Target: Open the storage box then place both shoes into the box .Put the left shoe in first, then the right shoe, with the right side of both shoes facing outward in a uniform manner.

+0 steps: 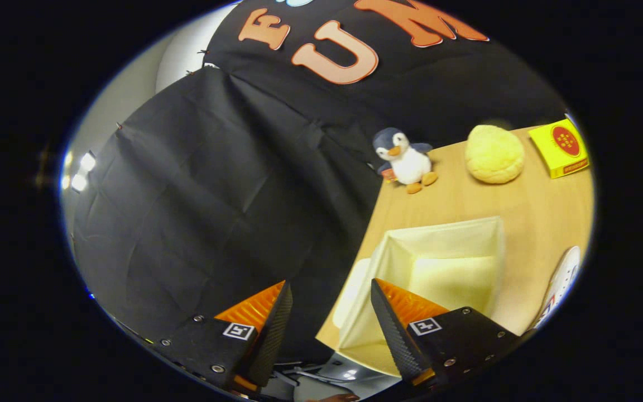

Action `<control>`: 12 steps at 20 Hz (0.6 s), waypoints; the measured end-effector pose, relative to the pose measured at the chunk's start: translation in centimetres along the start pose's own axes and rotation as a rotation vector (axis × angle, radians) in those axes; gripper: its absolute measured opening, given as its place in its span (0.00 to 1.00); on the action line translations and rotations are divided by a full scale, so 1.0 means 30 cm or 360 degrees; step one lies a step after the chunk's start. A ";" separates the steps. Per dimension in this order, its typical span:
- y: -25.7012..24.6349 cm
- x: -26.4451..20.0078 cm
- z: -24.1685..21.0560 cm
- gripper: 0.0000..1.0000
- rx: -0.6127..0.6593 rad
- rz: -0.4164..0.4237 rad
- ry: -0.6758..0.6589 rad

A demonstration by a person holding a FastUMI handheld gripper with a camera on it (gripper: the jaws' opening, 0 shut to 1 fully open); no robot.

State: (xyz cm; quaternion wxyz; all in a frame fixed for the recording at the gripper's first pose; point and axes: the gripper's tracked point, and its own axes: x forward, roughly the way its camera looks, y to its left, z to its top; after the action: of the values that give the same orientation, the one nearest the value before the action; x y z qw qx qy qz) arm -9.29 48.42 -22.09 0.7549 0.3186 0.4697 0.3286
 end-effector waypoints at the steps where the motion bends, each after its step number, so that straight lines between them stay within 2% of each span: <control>1: -0.076 -0.032 0.005 0.87 -0.0029 -0.0073 -0.0025; 6: -0.504 -0.258 -0.095 0.89 -0.0149 -0.0493 -0.0035; 12: -0.892 -0.516 -0.284 0.89 -0.0292 -0.0853 0.0113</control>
State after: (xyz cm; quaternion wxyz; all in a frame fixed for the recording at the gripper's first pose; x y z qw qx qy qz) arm -17.14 22.03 -38.51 0.8236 0.1018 0.5316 0.1694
